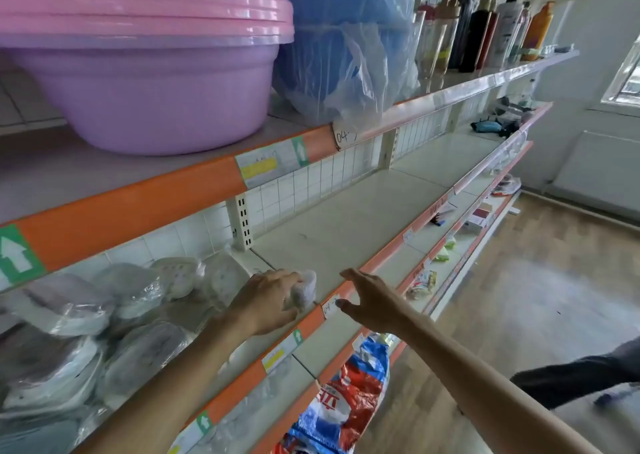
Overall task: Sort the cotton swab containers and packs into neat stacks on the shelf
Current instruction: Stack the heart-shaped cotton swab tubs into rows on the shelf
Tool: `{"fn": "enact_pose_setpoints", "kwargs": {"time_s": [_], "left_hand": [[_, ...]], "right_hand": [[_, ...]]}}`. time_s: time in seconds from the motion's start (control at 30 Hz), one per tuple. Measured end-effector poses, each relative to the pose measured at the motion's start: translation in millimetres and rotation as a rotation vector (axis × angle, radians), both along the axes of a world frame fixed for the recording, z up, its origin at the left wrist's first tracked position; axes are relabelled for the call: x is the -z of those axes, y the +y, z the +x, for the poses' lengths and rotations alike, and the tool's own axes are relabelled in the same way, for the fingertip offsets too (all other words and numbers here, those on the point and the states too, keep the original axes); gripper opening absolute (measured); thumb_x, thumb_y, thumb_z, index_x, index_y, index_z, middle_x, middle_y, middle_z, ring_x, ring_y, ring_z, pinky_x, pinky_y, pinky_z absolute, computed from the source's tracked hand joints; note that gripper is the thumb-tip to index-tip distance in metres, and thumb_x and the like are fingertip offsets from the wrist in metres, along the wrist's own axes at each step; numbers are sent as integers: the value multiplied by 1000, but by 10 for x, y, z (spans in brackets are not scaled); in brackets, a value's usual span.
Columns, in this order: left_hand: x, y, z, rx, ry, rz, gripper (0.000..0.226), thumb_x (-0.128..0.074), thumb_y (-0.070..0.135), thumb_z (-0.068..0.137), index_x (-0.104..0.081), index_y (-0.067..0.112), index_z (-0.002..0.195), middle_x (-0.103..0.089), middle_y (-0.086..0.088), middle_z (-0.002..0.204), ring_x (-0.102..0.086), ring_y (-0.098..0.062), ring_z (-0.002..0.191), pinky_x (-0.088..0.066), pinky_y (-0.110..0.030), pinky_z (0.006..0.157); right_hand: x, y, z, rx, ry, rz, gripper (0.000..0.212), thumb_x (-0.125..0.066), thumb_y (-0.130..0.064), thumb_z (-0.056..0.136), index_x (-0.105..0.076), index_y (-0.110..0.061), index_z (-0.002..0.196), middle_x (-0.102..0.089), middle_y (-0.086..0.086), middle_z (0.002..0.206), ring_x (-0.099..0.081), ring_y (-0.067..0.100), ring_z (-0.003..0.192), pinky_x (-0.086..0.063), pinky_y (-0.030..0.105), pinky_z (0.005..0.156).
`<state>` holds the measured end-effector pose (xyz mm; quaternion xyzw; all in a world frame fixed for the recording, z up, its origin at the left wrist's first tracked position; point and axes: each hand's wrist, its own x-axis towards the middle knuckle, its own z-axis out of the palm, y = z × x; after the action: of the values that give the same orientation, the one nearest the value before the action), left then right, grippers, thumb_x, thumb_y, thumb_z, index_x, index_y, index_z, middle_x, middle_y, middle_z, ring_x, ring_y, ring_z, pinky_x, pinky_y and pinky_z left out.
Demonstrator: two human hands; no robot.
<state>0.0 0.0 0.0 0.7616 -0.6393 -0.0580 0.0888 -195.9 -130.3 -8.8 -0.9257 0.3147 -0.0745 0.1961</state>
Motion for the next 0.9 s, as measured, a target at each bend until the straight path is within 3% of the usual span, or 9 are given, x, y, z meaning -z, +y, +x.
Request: {"fn": "enact_pose_setpoints", "kwargs": {"time_s": [0.23,0.37,0.5,0.73,0.9], "left_hand": [[221,-225,209,-13,-41,-52,58,-53,53,87,-51,24,137,-58,3,134,-48,-20,132,-37,-34,109],[251,-328,361,-31,-43,-79,55,-63,32,90,-48,21,142,-50,0,147,-34,-19,145,-27,-31,116],[260,-425,398,-9,-34,-75,60,-65,33,91,-44,19,146,-46,0,150,-32,-18,146,-25,-30,117],[260,-430,253,-36,18,-43,70,-67,36,90,-36,20,150,-40,1,154,-29,-16,147,-24,-28,118],[337,-247,-9,-118,75,-92,70,-71,32,84,-43,15,147,-49,-4,146,-42,-22,139,-35,-35,113]], "right_hand": [[384,-97,650,-2,-42,109,85,-70,-36,90,-24,-8,156,-32,10,160,-37,27,142,-30,29,113],[550,-166,898,68,-79,99,76,-71,-44,88,-38,-12,149,-49,9,145,-53,28,124,-46,38,100],[576,-257,934,59,-115,85,63,-73,-42,87,-49,-15,139,-62,6,129,-60,23,107,-51,33,87],[421,-407,621,-20,-181,28,64,-73,-43,86,-51,-18,140,-63,1,127,-63,20,103,-53,32,86],[438,-424,373,-112,-176,34,66,-74,-45,84,-50,-21,140,-62,-1,130,-63,19,106,-56,35,89]]}}
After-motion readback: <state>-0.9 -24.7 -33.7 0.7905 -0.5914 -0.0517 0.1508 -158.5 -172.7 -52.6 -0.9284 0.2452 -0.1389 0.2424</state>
